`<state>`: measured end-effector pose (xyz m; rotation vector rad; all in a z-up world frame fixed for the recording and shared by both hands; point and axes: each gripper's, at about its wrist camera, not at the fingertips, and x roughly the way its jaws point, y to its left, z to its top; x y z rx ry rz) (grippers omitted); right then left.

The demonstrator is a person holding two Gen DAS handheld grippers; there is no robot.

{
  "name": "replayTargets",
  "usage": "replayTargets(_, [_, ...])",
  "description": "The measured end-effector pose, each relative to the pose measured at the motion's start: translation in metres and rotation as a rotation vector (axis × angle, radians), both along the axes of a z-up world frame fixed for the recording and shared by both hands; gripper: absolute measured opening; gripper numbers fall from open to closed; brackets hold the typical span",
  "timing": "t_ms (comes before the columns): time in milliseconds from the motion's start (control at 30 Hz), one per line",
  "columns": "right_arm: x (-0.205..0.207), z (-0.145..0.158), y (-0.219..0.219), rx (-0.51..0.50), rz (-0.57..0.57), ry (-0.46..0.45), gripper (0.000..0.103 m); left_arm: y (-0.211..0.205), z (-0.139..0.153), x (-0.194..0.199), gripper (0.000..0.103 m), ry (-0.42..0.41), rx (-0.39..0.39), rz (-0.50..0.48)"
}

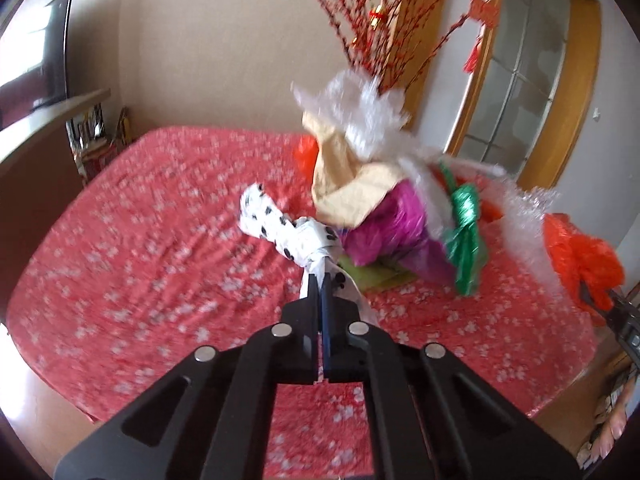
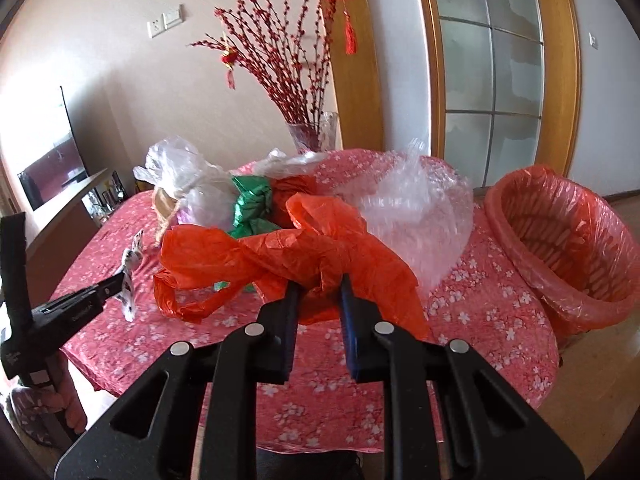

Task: Collect trash
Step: 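Carry both bags over the red basket and open both grippers to drop them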

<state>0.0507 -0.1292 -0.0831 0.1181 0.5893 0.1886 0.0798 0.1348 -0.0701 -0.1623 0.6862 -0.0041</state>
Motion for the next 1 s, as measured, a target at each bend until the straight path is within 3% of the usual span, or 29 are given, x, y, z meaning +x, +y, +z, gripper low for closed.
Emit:
replayTargets(233, [-0.013, 0.021, -0.003, -0.001, -0.009, -0.068, 0.02, -0.008, 0.045, -0.016, 0.003, -0.096, -0.028, -0.074])
replayTargets(533, [-0.02, 0.043, -0.04, -0.013, -0.136, -0.128, 0.02, -0.06, 0.089, -0.017, 0.003, -0.168, -0.071, -0.276])
replayTargets(767, [-0.026, 0.054, -0.09, -0.039, -0.261, -0.164, 0.02, -0.133, 0.111, 0.001, 0.003, -0.198, -0.06, -0.471])
replayTargets(1000, [-0.015, 0.054, -0.172, -0.008, -0.417, -0.148, 0.02, -0.228, 0.109, 0.032, 0.003, -0.173, -0.03, -0.647])
